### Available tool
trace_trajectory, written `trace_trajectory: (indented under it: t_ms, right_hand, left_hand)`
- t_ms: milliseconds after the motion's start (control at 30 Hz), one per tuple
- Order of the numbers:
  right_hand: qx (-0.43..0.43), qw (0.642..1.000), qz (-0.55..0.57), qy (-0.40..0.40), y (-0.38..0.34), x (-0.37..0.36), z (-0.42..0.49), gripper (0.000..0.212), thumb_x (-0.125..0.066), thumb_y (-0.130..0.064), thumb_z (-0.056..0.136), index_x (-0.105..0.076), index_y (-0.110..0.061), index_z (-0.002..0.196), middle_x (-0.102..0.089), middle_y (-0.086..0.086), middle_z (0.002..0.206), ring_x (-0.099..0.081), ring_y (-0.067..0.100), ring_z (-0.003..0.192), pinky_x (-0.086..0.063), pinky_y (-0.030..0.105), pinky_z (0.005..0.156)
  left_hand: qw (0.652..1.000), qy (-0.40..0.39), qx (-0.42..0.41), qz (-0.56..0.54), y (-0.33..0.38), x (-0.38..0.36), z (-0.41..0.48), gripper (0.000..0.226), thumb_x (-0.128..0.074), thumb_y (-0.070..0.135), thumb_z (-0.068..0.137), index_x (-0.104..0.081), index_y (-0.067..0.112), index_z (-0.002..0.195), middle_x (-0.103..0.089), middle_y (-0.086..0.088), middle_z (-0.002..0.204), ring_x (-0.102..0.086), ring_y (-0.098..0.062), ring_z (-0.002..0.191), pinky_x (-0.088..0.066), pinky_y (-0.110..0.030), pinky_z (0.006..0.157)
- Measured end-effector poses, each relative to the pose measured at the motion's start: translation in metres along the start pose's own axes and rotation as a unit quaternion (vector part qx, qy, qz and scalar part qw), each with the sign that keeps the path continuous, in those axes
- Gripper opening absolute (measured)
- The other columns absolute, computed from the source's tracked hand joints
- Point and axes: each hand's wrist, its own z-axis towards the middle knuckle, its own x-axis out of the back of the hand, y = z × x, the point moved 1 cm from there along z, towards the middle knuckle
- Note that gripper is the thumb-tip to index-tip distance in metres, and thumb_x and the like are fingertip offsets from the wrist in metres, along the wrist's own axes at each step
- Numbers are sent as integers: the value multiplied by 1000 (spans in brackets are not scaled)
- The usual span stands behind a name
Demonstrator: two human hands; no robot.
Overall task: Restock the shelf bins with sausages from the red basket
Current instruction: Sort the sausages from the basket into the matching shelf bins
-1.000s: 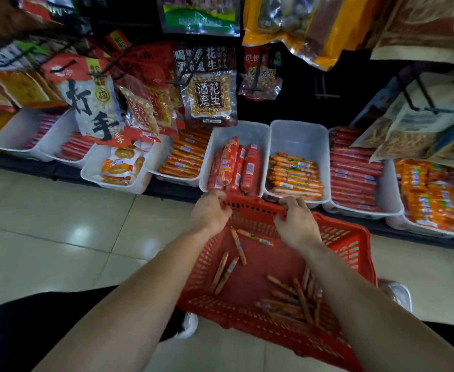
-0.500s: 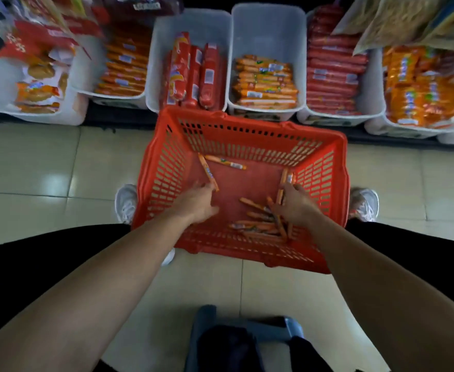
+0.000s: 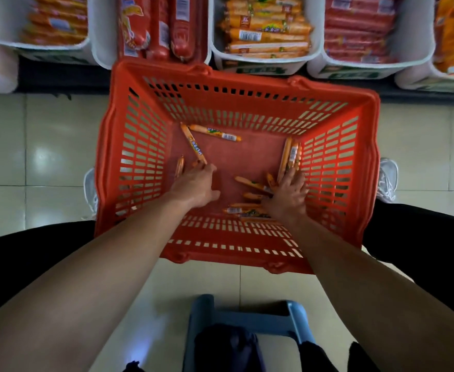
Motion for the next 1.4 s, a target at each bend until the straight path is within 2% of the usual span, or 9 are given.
trace_trajectory:
  t_ms: [200, 333, 467, 833, 933, 1067, 1167, 1267, 1400]
  right_hand:
    - [70, 995, 61, -42, 8, 9, 22, 117, -79, -51, 76, -2, -20, 159, -26, 13, 151, -35, 40, 137, -40, 51, 107]
    - [147, 984, 89, -56, 6, 7, 19, 113, -83, -41, 73, -11, -20, 157, -18, 10, 156, -30, 35, 142, -37, 44, 112]
    - [91, 985, 129, -67, -7, 2, 27, 113, -76, -58, 77, -7, -20, 158, -17, 10, 159, -24, 36, 144, -32, 50, 114]
    - [91, 993, 76, -22, -28, 16, 63, 85, -72, -37, 83, -25, -24, 153, -32, 9, 146, -35, 35, 133, -38, 48, 105]
    - [97, 994, 58, -13, -40, 12, 69, 84, -74, -31, 84, -26, -30, 153, -33, 9, 146, -37, 34, 133, -43, 49, 104]
    - [202, 978, -7, -44, -46, 3, 61, 75, -70, -25, 86, -32, -40, 149, -35, 6, 148, -36, 35, 132, -41, 53, 105]
    - [254, 963, -40, -86, -43, 1, 54, 66, -71, -32, 84, -44, -40, 144, -42, -1, 146, -35, 31, 134, -38, 51, 109]
    - [215, 971, -3, -104, -31, 15, 54, 66, -72, -44, 80, -47, -38, 141, -47, 0, 147, -38, 28, 136, -37, 49, 110]
    - [145, 978, -62, -137, -8, 28, 42, 96, -77, -52, 75, -27, -27, 153, -30, 8, 154, -29, 35, 139, -34, 51, 112]
  left_hand:
    - [1000, 6, 7, -29, 2, -4, 3, 70, -70, 48, 82, -40, 28, 143, -45, -6, 146, -39, -26, 139, -19, -46, 118]
    - [999, 8, -17, -36, 9, -7, 7, 80, -70, 43, 83, -30, 33, 150, -38, -2, 152, -33, -26, 142, -22, -47, 116]
    - [997, -42, -61, -27, 15, -15, 19, 79, -69, 41, 85, -28, 38, 152, -26, 4, 157, -25, -29, 143, -32, -48, 112]
    - [978, -10, 15, -207, 3, -19, 31, 49, -71, 32, 85, -58, 28, 132, -62, 2, 130, -57, -18, 121, -45, -34, 102]
    - [974, 31, 52, -218, -3, -17, 33, 53, -71, 37, 86, -53, 26, 135, -59, 0, 131, -55, -19, 122, -42, -33, 104]
    - [977, 44, 80, -192, -2, -17, 31, 75, -69, 38, 89, -29, 26, 151, -42, -6, 149, -43, -24, 137, -26, -33, 110]
    - [980, 60, 52, -182, -2, -17, 27, 93, -76, 35, 83, -18, 33, 155, -22, -9, 158, -38, -29, 139, -35, -40, 111]
    - [991, 29, 31, -125, -7, -22, 28, 96, -81, 43, 78, -22, 39, 153, -13, -10, 154, -43, -34, 134, -39, -45, 112]
    - [998, 6, 13, -55, -2, -24, 31, 87, -78, 42, 80, -26, 43, 150, -11, -4, 149, -51, -33, 122, -44, -41, 105]
